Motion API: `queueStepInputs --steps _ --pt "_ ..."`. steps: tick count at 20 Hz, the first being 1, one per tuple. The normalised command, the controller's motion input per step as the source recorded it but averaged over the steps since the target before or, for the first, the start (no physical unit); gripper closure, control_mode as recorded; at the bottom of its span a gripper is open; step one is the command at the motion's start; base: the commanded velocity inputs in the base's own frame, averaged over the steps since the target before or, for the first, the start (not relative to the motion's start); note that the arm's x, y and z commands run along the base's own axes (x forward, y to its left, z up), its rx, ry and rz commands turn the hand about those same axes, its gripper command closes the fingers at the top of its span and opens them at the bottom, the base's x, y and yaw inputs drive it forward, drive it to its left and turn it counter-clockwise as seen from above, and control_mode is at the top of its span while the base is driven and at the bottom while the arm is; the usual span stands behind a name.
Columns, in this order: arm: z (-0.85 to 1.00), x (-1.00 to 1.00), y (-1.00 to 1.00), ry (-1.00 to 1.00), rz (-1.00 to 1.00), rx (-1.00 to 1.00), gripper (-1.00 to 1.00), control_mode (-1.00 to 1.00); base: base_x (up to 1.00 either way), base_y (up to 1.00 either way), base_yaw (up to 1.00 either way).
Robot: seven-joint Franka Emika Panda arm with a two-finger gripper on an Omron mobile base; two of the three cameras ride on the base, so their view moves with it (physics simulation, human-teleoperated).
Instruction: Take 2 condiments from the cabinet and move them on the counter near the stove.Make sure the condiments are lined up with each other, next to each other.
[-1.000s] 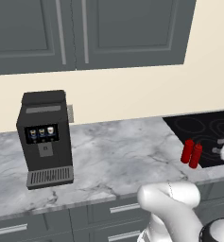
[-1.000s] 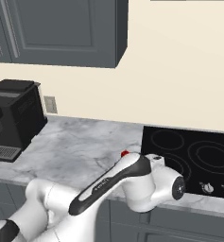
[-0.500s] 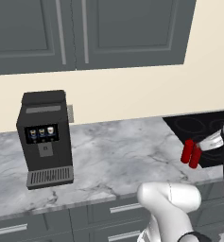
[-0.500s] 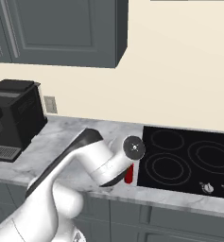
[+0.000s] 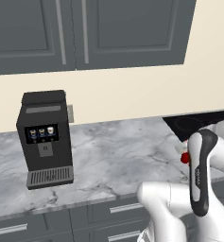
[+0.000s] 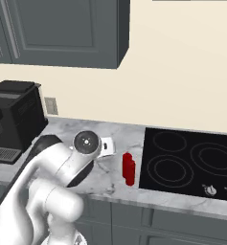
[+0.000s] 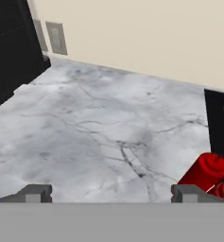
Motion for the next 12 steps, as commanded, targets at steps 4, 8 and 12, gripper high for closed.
queueStepInputs --steps 4,8,12 --pt "0.47 0.0 0.34 0.11 -0.1 -0.12 -1.0 -1.0 0.0 0.0 0.0" --pt "0.56 -0.02 0.26 0.09 -0.07 -0.13 -1.0 -1.0 0.0 0.0 0.0" --pt "0.46 -0.18 0.21 0.01 -0.04 -0.13 -1.0 -1.0 0.0 0.0 0.0"
